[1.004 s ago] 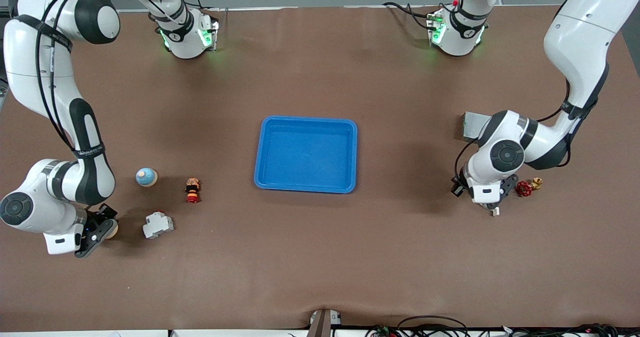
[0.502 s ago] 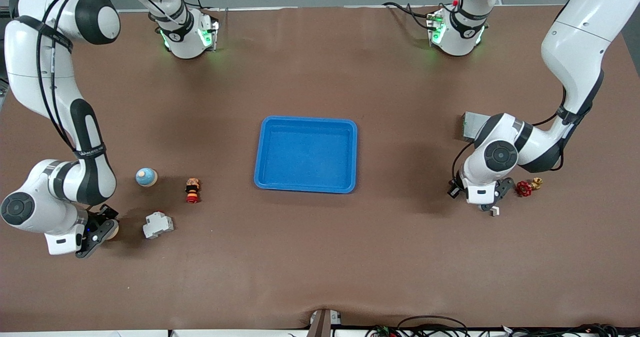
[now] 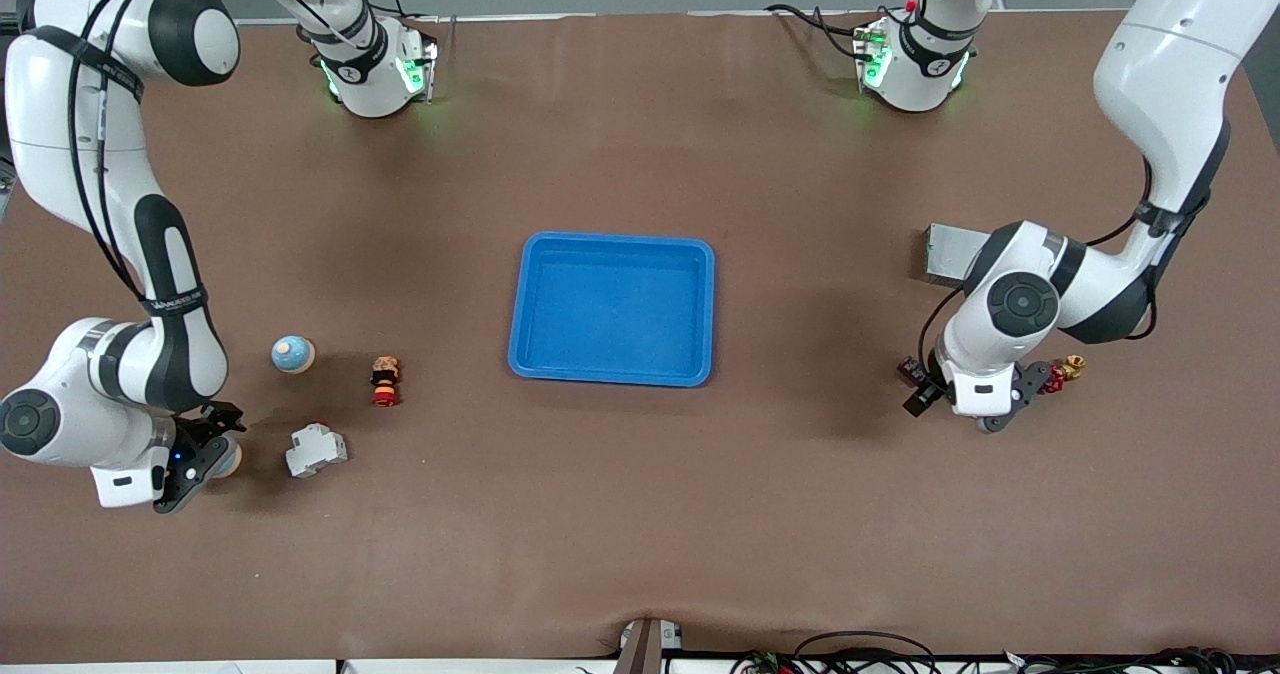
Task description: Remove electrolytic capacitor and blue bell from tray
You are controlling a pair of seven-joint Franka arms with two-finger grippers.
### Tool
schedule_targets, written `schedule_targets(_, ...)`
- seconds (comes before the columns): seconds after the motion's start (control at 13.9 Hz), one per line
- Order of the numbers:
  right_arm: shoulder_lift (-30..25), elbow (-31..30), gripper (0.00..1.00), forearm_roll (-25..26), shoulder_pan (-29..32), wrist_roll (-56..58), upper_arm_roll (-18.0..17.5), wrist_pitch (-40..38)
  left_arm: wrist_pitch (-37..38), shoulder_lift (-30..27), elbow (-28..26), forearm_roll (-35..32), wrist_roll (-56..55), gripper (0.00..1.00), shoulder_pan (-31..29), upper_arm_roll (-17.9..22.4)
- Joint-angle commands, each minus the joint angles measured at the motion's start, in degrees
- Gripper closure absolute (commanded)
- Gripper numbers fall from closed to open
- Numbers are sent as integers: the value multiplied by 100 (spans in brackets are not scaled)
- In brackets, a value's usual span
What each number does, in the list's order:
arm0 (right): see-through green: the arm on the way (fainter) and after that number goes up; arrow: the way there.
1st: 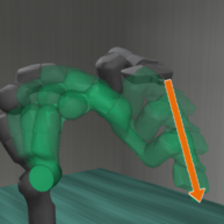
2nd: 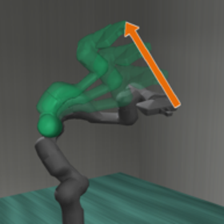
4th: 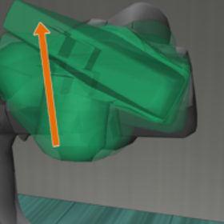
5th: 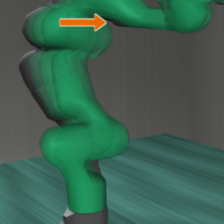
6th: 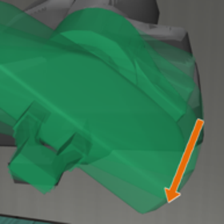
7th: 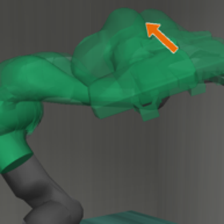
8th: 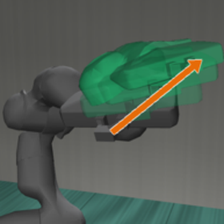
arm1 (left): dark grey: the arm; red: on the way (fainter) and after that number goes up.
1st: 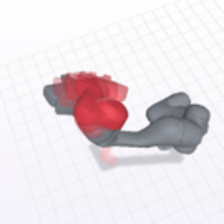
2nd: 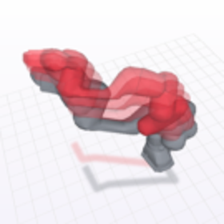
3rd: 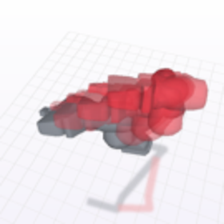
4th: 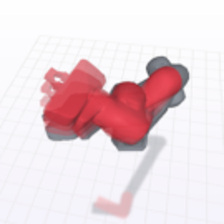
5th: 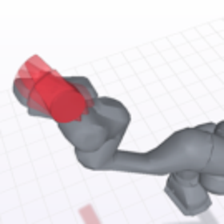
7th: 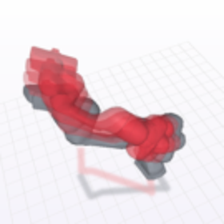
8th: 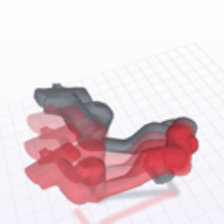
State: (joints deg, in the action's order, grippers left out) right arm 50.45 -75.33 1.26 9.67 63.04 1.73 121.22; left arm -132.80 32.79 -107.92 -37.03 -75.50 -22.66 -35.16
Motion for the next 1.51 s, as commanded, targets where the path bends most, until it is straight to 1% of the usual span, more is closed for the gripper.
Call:
schedule_targets(0.0,-482,-61,0,-152,-53,-623,-76,-947,87,-536,-116,-86,412,0,-36,-96)
schedule_targets(0.22,-1027,-87,0,-152,-360,-2072,-76,-2204,218,-747,69,-15,843,0,-45,-157)
schedule_targets(0.36,-1326,-113,0,-152,-527,-2820,-76,-2768,490,-835,279,90,1098,0,-54,-280)
schedule_targets(0.5,-1869,-445,0,-152,-746,-3488,-76,-3138,1121,-906,761,274,1772,0,-54,-360)
schedule_targets(0.57,-2290,-795,0,-152,-887,-3944,-68,-3210,1472,-915,1042,527,2159,0,-54,-369)
schedule_targets(0.72,-3178,-1656,0,-152,-1115,-4745,-76,-3167,1931,-1002,1351,915,2635,0,-54,-369)
schedule_targets(0.86,-3891,-2343,0,-152,-1300,-5352,-76,-3122,2178,-1160,1423,1091,3109,0,-185,-377)
schedule_targets(1.0,-4594,-3028,0,-152,-1345,-5811,-68,-3009,2214,-1362,1431,1486,3593,0,-361,-377)
schedule_targets(1.15,-5506,-4071,0,-152,-1275,-5821,-41,-2335,2380,-1486,1510,1715,4033,0,-493,-377)
schedule_targets(1.29,-6281,-5031,0,-152,-1248,-5821,-32,-1728,2854,-1486,1826,1857,4315,0,-476,-369)
schedule_targets(1.36,-6528,-5348,0,-152,-1196,-5821,-32,-1473,2995,-1538,1905,1883,4386,0,-467,-369)
schedule_targets(1.43,-6609,-5421,0,-152,-1082,-5830,-32,-1418,3057,-1687,1906,1901,4526,0,-415,-317)
